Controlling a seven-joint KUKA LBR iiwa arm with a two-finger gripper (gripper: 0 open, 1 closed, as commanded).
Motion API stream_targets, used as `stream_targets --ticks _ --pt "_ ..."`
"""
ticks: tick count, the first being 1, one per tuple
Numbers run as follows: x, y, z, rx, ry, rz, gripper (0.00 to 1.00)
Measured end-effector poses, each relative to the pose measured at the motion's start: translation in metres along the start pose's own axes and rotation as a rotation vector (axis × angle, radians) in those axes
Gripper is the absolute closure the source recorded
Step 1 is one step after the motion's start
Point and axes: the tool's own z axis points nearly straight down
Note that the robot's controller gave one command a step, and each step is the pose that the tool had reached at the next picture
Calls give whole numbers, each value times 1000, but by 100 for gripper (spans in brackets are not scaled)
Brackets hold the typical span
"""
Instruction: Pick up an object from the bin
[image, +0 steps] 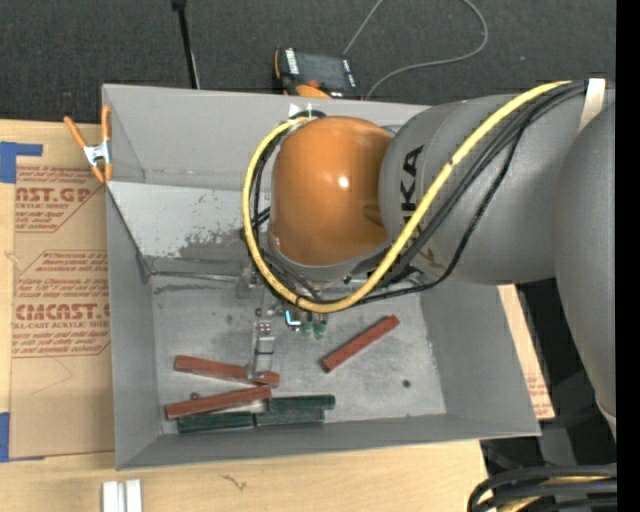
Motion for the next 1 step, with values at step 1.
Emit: stream_targets --ticks 1 --pt "32 -6 146 1 2 110 0"
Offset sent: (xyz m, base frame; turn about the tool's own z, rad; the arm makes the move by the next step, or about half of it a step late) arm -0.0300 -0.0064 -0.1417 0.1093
